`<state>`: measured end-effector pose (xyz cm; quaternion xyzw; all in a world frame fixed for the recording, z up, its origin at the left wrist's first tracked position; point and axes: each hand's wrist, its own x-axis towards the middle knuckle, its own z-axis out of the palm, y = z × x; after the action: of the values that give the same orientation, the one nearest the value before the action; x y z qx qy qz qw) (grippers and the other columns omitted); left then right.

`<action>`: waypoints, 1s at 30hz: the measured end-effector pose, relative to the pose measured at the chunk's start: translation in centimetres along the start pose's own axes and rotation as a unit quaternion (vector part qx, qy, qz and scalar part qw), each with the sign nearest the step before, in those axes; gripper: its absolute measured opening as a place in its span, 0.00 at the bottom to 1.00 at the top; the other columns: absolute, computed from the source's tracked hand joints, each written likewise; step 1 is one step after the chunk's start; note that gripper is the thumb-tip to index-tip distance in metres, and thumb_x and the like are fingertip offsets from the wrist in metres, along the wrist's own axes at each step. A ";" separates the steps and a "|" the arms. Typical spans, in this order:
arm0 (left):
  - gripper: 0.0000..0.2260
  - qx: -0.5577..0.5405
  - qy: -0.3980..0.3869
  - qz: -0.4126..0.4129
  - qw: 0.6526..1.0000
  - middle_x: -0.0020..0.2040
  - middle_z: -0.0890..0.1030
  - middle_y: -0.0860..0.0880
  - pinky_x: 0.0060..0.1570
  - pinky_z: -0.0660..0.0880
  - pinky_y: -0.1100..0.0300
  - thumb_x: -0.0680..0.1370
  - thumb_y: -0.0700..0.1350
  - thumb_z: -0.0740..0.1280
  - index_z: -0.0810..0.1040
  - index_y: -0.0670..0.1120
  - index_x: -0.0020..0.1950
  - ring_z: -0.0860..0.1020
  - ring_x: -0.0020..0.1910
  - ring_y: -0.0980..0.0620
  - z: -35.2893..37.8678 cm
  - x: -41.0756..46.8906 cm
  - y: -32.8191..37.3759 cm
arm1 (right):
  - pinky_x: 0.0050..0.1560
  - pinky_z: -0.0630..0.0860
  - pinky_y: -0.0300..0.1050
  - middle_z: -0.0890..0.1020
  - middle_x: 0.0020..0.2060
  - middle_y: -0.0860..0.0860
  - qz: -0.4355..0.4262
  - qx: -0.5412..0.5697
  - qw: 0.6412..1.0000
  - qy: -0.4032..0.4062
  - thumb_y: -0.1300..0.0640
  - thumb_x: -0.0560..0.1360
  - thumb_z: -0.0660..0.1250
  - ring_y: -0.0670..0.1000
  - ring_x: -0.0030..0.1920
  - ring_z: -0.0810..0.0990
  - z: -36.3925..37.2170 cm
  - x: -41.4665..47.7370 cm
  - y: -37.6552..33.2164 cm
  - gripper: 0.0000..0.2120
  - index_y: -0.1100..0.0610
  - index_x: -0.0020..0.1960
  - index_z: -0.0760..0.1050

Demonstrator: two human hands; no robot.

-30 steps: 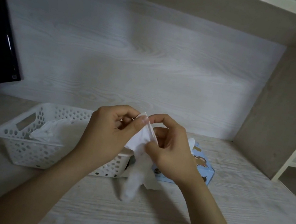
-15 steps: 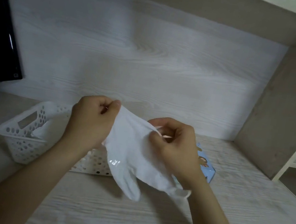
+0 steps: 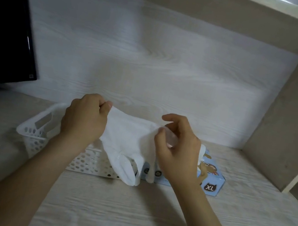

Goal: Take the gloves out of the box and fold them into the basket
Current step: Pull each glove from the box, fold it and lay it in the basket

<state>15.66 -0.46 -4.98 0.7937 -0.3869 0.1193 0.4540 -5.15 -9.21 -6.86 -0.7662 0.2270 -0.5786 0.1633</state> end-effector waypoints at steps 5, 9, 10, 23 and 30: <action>0.17 -0.016 -0.025 -0.023 0.999 0.41 0.80 0.43 0.45 0.74 0.47 0.87 0.52 0.61 0.77 0.40 0.47 0.77 0.43 0.40 -0.8 1.4 -1.6 | 0.35 0.69 0.36 0.79 0.47 0.46 0.037 0.035 0.998 -0.028 0.63 0.82 0.65 0.44 0.30 0.73 2.5 1.4 -0.7 0.10 0.50 0.60 0.76; 0.16 -0.017 -0.012 -0.043 0.999 0.42 0.79 0.44 0.47 0.72 0.48 0.87 0.51 0.61 0.77 0.40 0.48 0.75 0.44 0.41 -1.8 2.3 -2.9 | 0.46 0.77 0.47 0.78 0.52 0.47 0.022 -0.062 0.995 -0.075 0.64 0.81 0.66 0.46 0.45 0.79 4.4 3.1 -0.4 0.12 0.50 0.60 0.77; 0.16 -0.013 -0.009 -0.050 0.999 0.42 0.78 0.45 0.46 0.71 0.49 0.87 0.51 0.60 0.77 0.41 0.48 0.74 0.44 0.42 -2.0 2.5 -3.2 | 0.46 0.77 0.46 0.78 0.52 0.48 0.022 -0.084 0.992 -0.087 0.64 0.81 0.66 0.46 0.46 0.79 4.8 3.6 -0.4 0.12 0.50 0.60 0.78; 0.14 0.137 -0.017 -0.100 0.985 0.43 0.71 0.41 0.38 0.69 0.47 0.88 0.53 0.54 0.63 0.42 0.58 0.72 0.43 0.39 -2.7 3.5 -4.8 | 0.51 0.82 0.54 0.79 0.54 0.52 -0.003 -0.159 0.973 -0.170 0.61 0.82 0.70 0.54 0.48 0.81 9.2 6.2 0.3 0.06 0.53 0.57 0.83; 0.21 0.221 -0.040 -0.003 0.974 0.61 0.76 0.39 0.54 0.72 0.43 0.80 0.54 0.71 0.70 0.45 0.66 0.73 0.61 0.34 -3.2 3.0 -4.8 | 0.54 0.80 0.48 0.83 0.52 0.51 -0.031 -0.163 0.967 -0.196 0.64 0.76 0.67 0.49 0.51 0.81 7.8 6.3 -1.3 0.15 0.52 0.58 0.85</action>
<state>21.62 1.99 -4.61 0.8798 -0.3661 0.1690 0.2517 3.98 -11.63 -3.26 -0.8874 0.2580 -0.3774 0.0600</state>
